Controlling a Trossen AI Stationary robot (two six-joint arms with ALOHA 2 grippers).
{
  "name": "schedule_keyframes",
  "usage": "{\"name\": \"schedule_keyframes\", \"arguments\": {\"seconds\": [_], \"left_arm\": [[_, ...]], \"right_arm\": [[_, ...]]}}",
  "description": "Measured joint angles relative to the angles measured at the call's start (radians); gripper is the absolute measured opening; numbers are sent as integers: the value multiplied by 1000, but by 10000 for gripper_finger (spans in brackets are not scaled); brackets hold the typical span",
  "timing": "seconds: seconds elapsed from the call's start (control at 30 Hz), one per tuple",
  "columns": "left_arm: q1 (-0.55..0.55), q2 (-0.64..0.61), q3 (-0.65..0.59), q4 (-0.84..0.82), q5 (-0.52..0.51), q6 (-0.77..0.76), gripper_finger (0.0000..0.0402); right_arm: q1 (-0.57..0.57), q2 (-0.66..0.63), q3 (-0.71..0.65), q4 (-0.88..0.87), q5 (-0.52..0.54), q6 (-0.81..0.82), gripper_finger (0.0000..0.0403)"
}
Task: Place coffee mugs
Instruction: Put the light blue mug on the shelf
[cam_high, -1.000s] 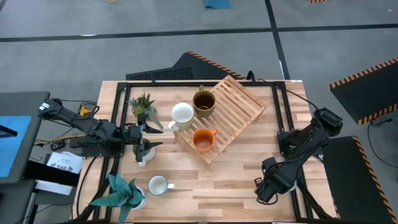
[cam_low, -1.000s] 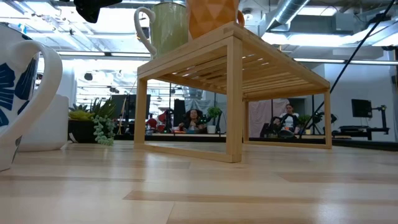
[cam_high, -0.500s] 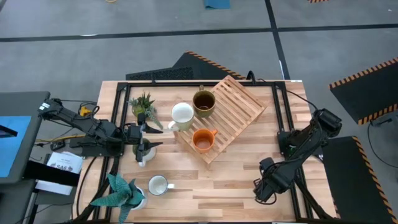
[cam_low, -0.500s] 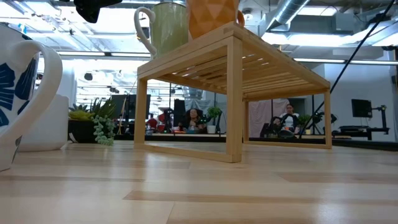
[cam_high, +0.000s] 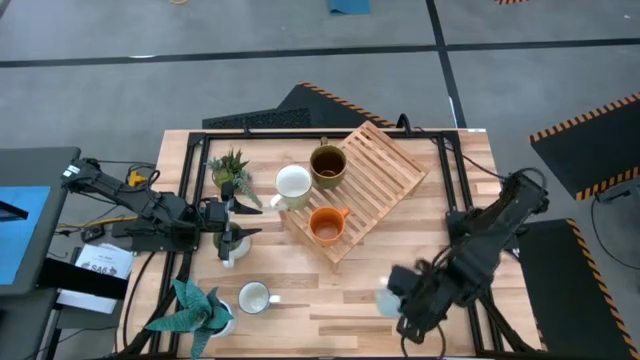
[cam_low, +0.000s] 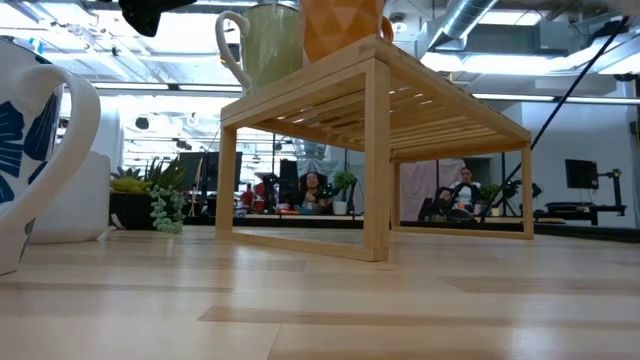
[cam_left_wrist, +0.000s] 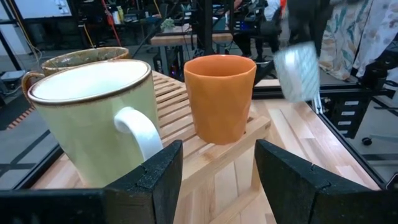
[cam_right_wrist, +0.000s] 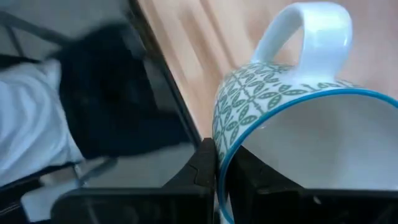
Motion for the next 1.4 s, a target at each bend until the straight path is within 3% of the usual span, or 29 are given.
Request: {"name": "schedule_keyframes", "arguments": {"seconds": [0.13,0.33,0.53,0.7,0.93,1.4], "left_arm": [[0,0,0,3,0,0,187],[0,0,0,3,0,5,187],[0,0,0,3,0,7,187],[0,0,0,3,0,7,187],[0,0,0,-1,0,3,187],[0,0,0,-1,0,0,187]], "right_arm": [[-70,0,219,-149,138,-201,40],[-267,-3,408,-368,313,-282,40],[-486,21,411,-363,257,-408,40],[-575,85,407,-363,183,-475,40],[-592,164,408,-364,81,-533,40],[-592,181,409,-363,83,-559,40]]}}
